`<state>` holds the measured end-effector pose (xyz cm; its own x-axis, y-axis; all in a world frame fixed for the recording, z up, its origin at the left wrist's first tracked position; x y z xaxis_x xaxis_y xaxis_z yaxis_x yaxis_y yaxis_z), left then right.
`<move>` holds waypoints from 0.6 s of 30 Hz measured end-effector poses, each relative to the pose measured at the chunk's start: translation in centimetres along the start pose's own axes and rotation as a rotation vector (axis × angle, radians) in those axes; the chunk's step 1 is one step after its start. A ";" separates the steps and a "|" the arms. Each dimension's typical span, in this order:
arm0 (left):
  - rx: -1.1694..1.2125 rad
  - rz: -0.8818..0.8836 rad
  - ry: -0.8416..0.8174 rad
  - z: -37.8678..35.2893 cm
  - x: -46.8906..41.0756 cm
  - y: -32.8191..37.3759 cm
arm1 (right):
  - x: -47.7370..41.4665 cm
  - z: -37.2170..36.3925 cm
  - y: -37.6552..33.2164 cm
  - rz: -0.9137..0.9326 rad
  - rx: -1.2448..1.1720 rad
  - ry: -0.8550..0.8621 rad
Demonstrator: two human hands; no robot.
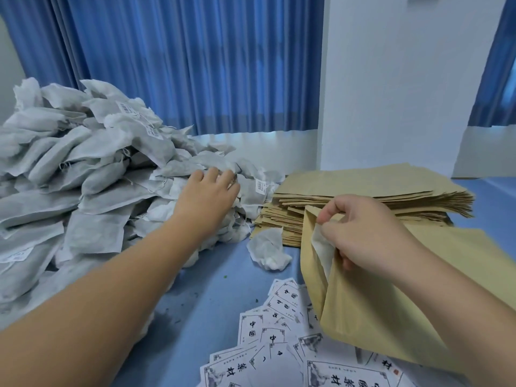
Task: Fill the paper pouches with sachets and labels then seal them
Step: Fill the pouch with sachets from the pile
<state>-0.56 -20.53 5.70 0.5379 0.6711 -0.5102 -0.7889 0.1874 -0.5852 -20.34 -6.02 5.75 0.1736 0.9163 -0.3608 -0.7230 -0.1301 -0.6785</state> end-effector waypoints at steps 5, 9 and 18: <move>-0.094 0.058 -0.133 -1.5 -2.1 0.4 | 0.0 -0.2 0.0 0.008 0.019 -0.022; -0.077 0.120 -0.185 -2.5 -2.9 0.9 | 0.0 -0.3 -0.1 0.017 0.018 -0.030; 0.422 0.206 0.181 0.9 -2.3 -1.1 | -0.2 0.4 0.1 0.023 0.000 -0.016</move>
<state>-1.19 -21.65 8.14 0.3714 0.5962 -0.7117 -0.9155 0.3628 -0.1738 -20.69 -6.02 6.04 0.1456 0.9191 -0.3661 -0.7267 -0.1517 -0.6700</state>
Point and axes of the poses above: each hand's wrist, its own x-axis away from the middle knuckle, its own z-axis out of the back of the hand, y = z × x, the point moved 3 cm from there along -x, towards the middle knuckle, and after that the axes turned 5 degrees about z, right-handed, at the moved point
